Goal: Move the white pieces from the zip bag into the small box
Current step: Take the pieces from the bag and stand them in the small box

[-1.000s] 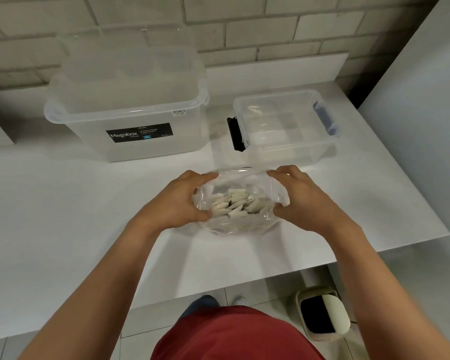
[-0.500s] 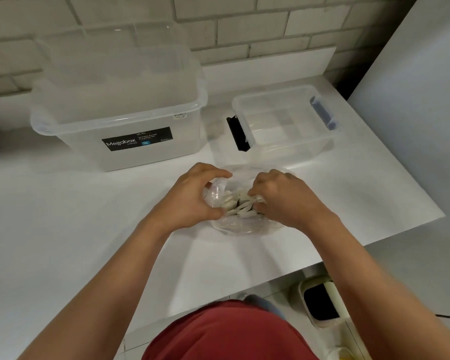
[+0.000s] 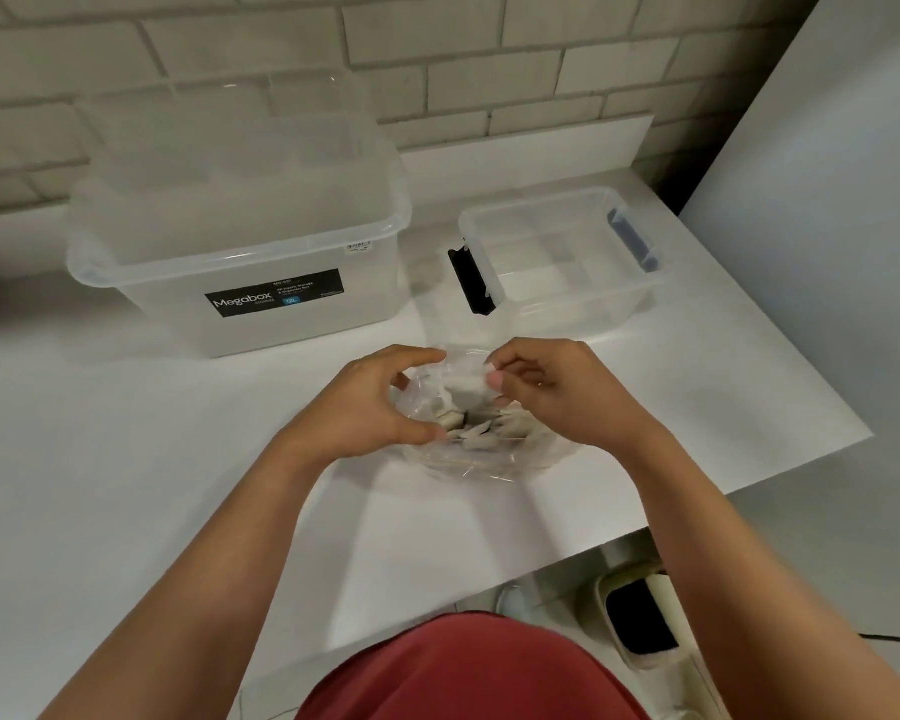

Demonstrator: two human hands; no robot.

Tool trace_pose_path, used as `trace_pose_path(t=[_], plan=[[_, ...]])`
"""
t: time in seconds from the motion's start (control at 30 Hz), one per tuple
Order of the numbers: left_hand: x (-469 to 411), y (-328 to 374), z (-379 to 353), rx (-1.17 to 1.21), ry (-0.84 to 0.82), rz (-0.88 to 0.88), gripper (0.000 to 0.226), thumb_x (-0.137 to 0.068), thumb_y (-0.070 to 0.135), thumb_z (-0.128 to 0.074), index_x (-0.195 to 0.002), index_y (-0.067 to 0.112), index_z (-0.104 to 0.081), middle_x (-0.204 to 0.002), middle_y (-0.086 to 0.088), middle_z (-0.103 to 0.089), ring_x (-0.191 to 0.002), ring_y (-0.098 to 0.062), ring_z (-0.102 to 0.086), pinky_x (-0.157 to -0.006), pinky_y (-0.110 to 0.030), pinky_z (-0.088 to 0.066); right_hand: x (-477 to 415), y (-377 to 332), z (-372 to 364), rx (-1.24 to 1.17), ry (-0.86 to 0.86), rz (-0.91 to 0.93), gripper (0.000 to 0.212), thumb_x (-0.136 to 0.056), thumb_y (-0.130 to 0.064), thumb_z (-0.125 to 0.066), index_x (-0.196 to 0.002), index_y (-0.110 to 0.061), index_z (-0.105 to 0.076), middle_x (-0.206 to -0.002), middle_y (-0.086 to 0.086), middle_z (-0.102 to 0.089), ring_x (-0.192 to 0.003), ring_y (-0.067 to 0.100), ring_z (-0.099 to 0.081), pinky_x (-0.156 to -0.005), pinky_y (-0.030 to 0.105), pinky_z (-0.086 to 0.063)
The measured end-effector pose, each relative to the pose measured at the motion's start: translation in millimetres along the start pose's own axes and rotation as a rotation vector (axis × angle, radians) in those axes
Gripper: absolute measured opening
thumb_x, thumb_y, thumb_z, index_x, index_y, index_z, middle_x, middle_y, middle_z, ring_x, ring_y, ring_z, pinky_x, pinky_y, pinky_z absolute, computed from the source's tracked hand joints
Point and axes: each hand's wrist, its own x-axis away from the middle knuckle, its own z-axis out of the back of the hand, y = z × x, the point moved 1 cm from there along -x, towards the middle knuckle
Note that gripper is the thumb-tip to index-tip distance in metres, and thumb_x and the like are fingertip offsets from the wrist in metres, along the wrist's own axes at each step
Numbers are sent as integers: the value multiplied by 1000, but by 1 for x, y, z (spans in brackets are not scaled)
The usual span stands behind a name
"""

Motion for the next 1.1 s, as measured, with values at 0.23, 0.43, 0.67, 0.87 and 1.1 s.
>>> trace_pose_path(t=[0.23,0.43,0.67,0.87,1.1], plan=[[2,17,-5,112,111,42,44,-69,42,-92,-108,40,-73,-121,30,-66,-102,0,-64,-84,-24,-52,4,-9,11,-566,47,-131,19,-95,4,-66,-112,-2,-71,-89,15,-68,-87,33,-79,-76,36,-63],[3,23,-12,229,158,47,18,-83,41,-82,-95,28,-79,-117,28,-69,-93,-7,-65,-59,-21,-51,5,-7,4,-627,13,-180,7,-91,0,-74,-97,-2,-72,-83,11,-76,-84,28,-78,-77,31,-62],[4,20,-12,118,131,19,8,-91,29,-76,-83,30,-78,-116,25,-71,-89,-2,-65,-71,-18,-49,5,4,-8,-83,-63,-168,12,-86,-32,-78,-97,-27,-74,-90,-6,-79,-83,16,-73,-88,44,-60],[2,32,-10,-166,91,-111,4,-88,37,-77,-88,33,-79,-116,22,-69,-97,-1,-64,-88,-17,-45,1,-16,-8,137,-15,56,16,-93,-39,-70,-108,-36,-75,-96,-17,-74,-69,1,-64,-77,31,-57],[0,24,-14,-41,118,-60,13,-81,38,-84,-89,30,-79,-117,19,-71,-92,-3,-64,-91,-25,-48,3,-10,-4,-404,64,-79,4,-96,-15,-72,-97,-14,-75,-79,13,-76,-72,19,-72,-70,29,-59]])
